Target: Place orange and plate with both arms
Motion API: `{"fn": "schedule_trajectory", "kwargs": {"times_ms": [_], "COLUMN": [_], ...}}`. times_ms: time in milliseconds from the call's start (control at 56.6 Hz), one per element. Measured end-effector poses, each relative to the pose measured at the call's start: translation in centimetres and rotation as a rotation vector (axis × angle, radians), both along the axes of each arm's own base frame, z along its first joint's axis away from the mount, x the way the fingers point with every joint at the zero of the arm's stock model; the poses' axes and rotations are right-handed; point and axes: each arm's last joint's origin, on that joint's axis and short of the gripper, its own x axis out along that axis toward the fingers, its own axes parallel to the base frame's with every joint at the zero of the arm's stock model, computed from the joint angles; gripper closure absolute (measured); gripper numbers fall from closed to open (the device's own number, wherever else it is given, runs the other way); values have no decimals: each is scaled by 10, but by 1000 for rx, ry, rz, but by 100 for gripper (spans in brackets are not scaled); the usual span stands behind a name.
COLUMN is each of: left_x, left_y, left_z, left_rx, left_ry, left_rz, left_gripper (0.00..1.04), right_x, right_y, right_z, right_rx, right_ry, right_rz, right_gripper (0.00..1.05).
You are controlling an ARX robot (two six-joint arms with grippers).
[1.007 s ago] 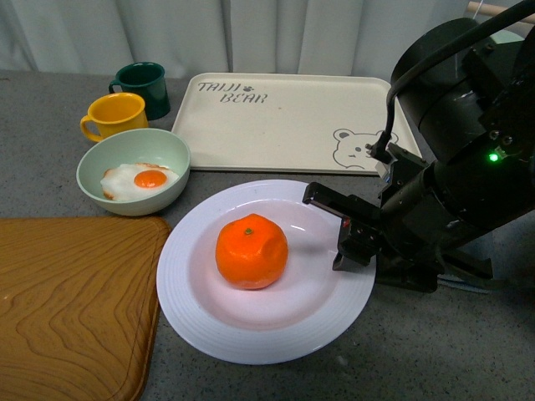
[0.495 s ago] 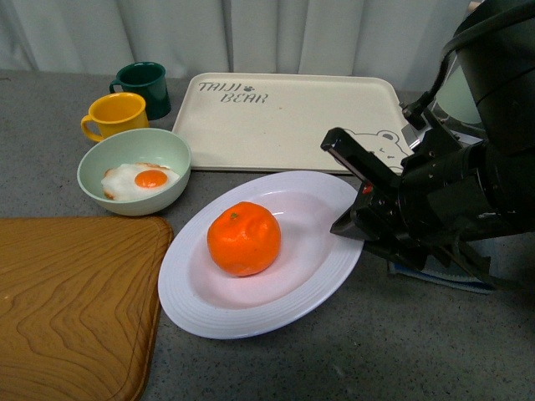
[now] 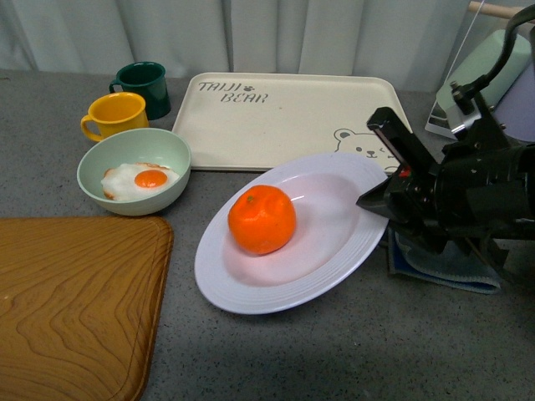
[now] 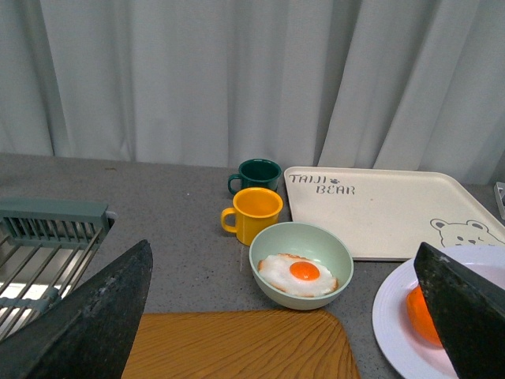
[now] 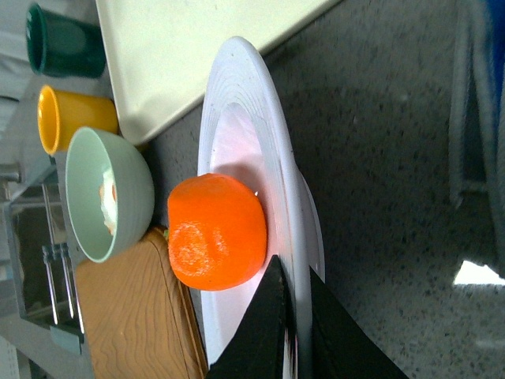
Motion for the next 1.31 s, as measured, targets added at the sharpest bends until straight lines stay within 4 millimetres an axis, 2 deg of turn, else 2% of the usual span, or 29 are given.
{"fn": "schedule_trajectory", "kwargs": {"times_ms": [353, 495, 795, 1042, 1307], "left_x": [0, 0, 0, 0, 0], "left_y": [0, 0, 0, 0, 0], "left_z": [0, 0, 0, 0, 0], "left_rx": [0, 0, 0, 0, 0], "left_ry": [0, 0, 0, 0, 0], "left_rz": [0, 0, 0, 0, 0], "left_gripper": [7, 7, 7, 7, 7], "right_x": [25, 50, 110, 160, 194], "right_y": [-19, -20, -12, 2, 16], "right_z": [31, 41, 20, -3, -18], "right_rx": [158, 194, 236, 261, 269], "right_ry": [-224, -281, -258, -223, -190], "right_rz": [5, -8, -36, -34, -42], "right_gripper": [104, 104, 104, 104, 104]}}
